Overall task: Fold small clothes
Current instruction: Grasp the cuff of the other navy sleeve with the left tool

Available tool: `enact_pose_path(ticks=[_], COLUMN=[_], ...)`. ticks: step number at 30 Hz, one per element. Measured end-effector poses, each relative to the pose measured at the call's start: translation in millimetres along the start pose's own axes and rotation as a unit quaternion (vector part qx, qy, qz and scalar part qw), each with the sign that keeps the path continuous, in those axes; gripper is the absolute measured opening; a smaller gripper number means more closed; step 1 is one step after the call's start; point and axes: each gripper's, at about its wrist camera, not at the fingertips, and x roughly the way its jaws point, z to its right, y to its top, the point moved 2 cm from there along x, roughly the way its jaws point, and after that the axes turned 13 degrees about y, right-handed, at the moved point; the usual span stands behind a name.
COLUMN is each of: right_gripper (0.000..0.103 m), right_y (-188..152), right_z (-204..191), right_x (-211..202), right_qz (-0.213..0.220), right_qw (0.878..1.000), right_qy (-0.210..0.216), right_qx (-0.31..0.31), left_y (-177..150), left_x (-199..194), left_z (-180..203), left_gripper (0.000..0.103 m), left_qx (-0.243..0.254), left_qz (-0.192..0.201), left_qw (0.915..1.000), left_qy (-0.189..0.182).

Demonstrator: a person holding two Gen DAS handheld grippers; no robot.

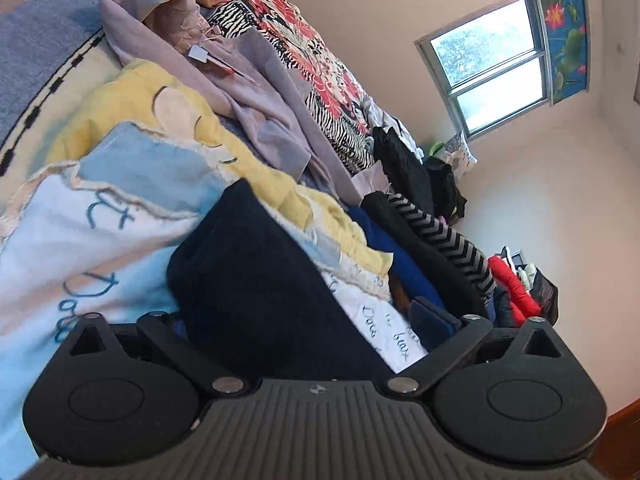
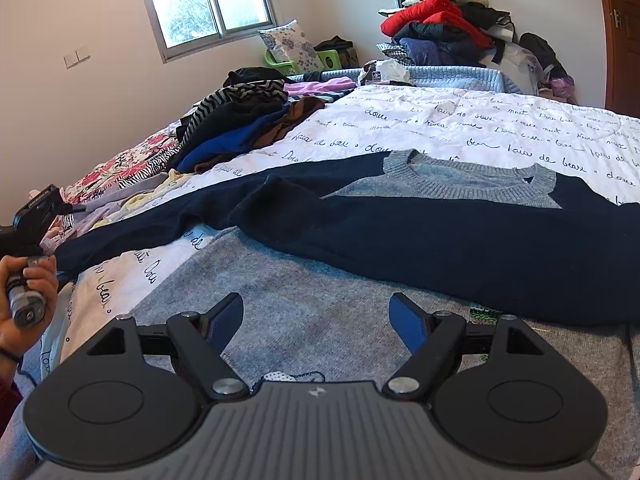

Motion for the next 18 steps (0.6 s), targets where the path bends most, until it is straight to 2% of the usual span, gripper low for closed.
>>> enact_pose_path(ticks=[2, 5, 6, 8, 10, 14, 18], right_gripper=[0.08, 0.08, 0.08, 0.08, 0.08, 0.08, 0.08], right_y=[-0.8, -1.7, -2.2, -2.3, -2.5, -4.0, -7.5], right_z=[-1.6, -3.3, -3.2, -2.1, -1.1, 0.9, 8.5], right_x=[-0.3, -1.2, -2.0, -3.6, -5.3, -8.0, -7.9], right_qz=[-0.001, -0.003, -0.002, -0.001, -0.001, -0.002, -0.008], right_qw=[1.0, 1.0, 1.0, 1.0, 1.0, 1.0, 1.0], right_qy=[0.0, 0.0, 0.0, -0.001, -0.003, -0.009, -0.015], right_qx=[-0.003, -0.005, -0.004, -0.003, -0.004, -0.011, -0.004], left_y=[3.0, 6.2, 6.4, 4.9, 1.9, -6.3, -23.2], left_x=[4.9, 17.0, 20.0, 24.0, 25.7, 20.6, 3.7], left_z=[6.2, 9.1, 9.0, 9.8, 10.9, 19.6, 41.5], left_gripper=[0.058, 0.033, 0.029, 0.012, 0.008, 0.007, 0.007], left_qx=[0.015, 0.014, 0.013, 0.025, 0.044, 0.105, 0.199], left_qz=[-0.003, -0.028, -0.032, -0.034, -0.033, -0.012, 0.042], left_qw=[0.9997, 0.9993, 0.9993, 0.9991, 0.9984, 0.9934, 0.9765], left_qy=[-0.019, -0.019, -0.015, 0.001, 0.015, 0.043, 0.072])
